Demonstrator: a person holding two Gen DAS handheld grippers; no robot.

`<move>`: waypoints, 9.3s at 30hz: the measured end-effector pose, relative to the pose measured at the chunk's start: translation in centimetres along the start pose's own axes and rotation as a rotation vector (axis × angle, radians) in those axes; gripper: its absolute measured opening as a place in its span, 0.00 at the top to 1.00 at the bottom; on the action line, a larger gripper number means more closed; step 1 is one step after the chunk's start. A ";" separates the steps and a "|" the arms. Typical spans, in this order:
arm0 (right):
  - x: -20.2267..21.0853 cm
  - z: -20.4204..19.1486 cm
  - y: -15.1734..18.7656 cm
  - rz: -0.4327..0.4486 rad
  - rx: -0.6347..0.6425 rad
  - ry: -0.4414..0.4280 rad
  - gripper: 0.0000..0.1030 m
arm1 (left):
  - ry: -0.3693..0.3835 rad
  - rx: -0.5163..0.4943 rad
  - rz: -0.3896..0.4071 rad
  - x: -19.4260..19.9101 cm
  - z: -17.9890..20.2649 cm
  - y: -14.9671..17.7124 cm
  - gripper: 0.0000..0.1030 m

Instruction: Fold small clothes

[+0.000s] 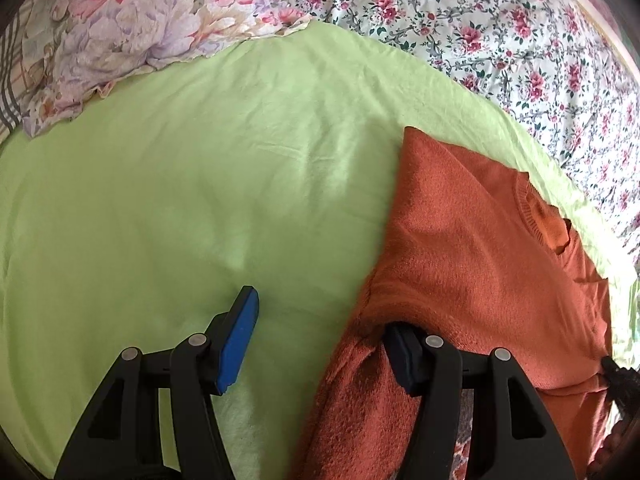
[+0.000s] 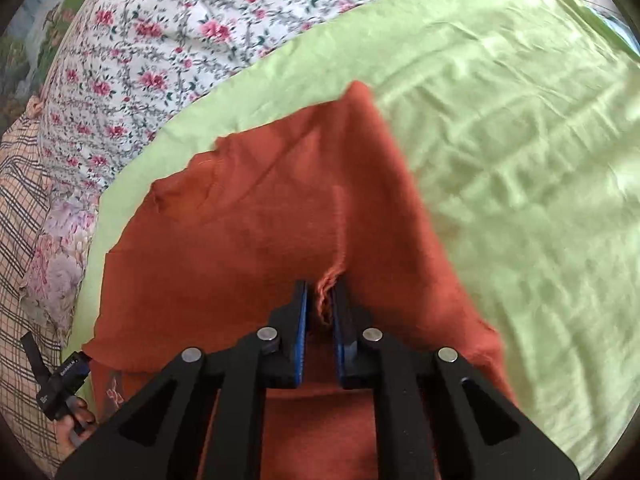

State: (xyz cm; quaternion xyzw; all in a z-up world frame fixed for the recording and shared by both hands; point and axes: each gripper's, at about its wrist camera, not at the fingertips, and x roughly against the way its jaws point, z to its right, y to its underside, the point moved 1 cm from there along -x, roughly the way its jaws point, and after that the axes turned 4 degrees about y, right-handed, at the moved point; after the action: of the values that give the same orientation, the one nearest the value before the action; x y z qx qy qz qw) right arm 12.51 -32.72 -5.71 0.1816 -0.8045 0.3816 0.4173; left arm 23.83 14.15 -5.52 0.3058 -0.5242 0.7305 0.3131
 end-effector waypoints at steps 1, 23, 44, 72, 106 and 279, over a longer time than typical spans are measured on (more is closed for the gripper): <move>0.5 0.3 0.1 0.004 -0.003 0.006 0.89 | -0.014 -0.014 -0.008 0.1 0.2 0.1 0.41; 14.5 5.8 10.9 -0.105 0.147 -0.207 0.59 | 0.268 -0.253 -0.221 13.2 -3.4 16.5 0.31; 17.4 8.7 18.7 -0.229 0.206 -0.461 0.92 | 0.412 -0.287 -0.216 15.9 -4.4 19.4 0.92; 19.1 5.9 7.9 0.029 0.117 -0.701 0.94 | 0.571 -0.160 0.066 18.5 0.3 7.0 0.93; 3.1 4.0 -6.9 0.093 0.131 -0.179 0.72 | 0.442 -0.210 -0.157 0.3 7.5 0.3 0.60; -1.1 5.7 -6.7 -0.146 0.111 -0.244 0.31 | 0.570 -0.193 -0.250 -4.1 22.4 4.0 0.22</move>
State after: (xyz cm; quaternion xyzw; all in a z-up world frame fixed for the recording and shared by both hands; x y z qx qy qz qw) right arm 14.25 -41.40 -5.52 0.3075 -0.8117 0.3690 0.3324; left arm 25.88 -8.93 -5.10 0.1197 -0.4406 0.6898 0.5619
